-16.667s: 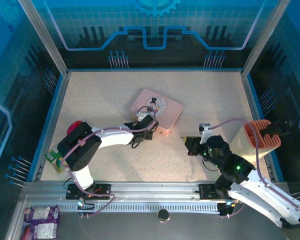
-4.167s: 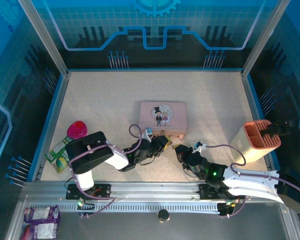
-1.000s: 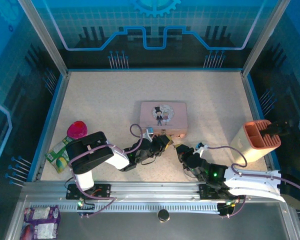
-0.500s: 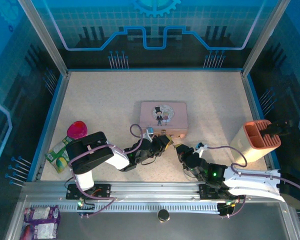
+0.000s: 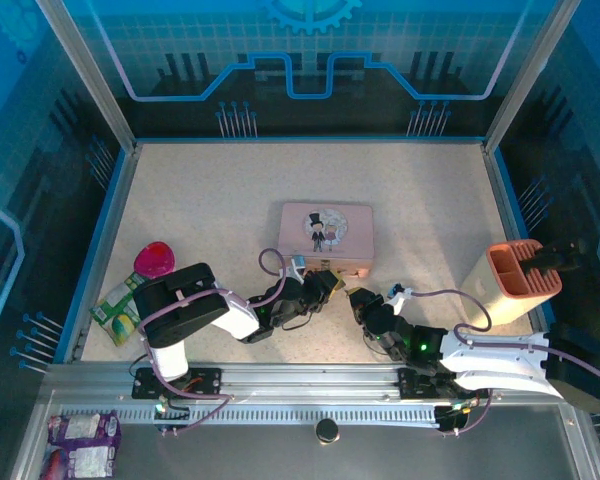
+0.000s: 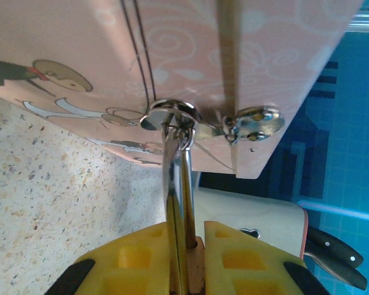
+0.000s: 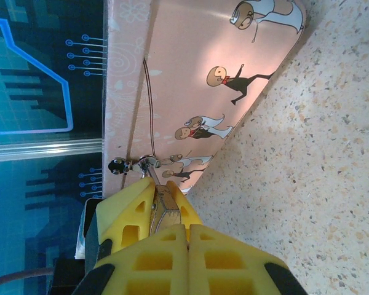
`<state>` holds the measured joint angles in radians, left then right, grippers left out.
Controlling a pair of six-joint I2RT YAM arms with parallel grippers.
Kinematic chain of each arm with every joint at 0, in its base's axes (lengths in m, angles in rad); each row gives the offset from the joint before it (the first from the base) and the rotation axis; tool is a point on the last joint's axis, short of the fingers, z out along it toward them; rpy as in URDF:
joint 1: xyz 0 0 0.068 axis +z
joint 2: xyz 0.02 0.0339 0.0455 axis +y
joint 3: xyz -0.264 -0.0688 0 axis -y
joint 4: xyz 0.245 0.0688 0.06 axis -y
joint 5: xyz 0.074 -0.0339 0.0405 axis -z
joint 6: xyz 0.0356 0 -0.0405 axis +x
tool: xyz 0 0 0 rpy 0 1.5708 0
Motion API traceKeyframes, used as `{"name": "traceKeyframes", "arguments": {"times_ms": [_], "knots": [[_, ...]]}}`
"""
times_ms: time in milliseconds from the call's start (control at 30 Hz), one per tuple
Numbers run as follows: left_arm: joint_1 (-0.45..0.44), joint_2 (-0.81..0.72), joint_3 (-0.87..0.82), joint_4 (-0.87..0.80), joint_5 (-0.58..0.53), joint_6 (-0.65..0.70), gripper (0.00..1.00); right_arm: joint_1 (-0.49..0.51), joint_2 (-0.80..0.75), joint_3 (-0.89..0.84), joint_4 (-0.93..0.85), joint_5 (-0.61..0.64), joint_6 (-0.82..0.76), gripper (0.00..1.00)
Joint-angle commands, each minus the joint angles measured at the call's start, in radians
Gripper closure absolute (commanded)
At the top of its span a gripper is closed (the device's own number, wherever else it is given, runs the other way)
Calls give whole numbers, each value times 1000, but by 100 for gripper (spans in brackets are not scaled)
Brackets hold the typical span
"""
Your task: Unlock the padlock with the key
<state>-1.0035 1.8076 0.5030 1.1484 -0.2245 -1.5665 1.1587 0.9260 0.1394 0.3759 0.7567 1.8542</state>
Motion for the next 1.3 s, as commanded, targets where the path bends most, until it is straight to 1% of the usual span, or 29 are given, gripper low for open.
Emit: {"name": "traceKeyframes", "arguments": {"times_ms": [0, 367, 733, 1033, 1267], "knots": [[-29, -7, 51, 128, 64, 6, 100, 17, 10, 52, 69, -2, -29, 100], [-29, -10, 55, 118, 65, 8, 100, 29, 41, 54, 106, -15, -27, 100], [-29, -14, 59, 113, 70, 8, 100, 29, 39, 59, 79, -24, -19, 100], [-29, -42, 45, 103, 62, 22, 100, 10, -21, 43, -4, -9, -7, 100], [-29, -31, 51, 122, 72, 20, 100, -2, -72, 24, -46, -7, 1, 100]]}}
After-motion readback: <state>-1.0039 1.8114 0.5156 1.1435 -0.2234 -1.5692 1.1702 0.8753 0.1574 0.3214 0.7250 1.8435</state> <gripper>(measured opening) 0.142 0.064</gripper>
